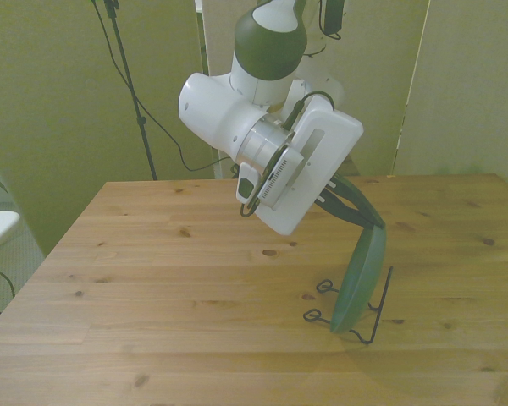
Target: Load the plate
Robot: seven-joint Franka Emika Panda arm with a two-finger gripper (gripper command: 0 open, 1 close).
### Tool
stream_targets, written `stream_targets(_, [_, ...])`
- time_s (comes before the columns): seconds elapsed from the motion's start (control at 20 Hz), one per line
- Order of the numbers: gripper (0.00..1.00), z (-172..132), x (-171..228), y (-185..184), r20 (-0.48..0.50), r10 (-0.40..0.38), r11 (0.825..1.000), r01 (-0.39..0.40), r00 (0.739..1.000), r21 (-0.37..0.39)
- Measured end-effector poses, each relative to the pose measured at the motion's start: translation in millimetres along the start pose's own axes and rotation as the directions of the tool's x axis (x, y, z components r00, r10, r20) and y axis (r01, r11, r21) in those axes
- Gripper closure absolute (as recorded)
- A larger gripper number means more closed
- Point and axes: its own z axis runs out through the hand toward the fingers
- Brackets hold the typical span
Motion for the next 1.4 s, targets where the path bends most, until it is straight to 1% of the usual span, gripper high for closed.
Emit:
stream_targets(0.35, [1.0,0.2,-7.6,-11.3,-0.035,0.032,0.999,-0.034,0.999,-0.043])
stream_targets(0.7, [1.0,-4.7,-7.5,-14.0,-0.048,0.052,0.997,-0.054,0.998,-0.049])
stream_targets(1.4, [1.0,0.0,1.2,-12.5,-0.053,0.074,0.995,-0.077,0.996,-0.057])
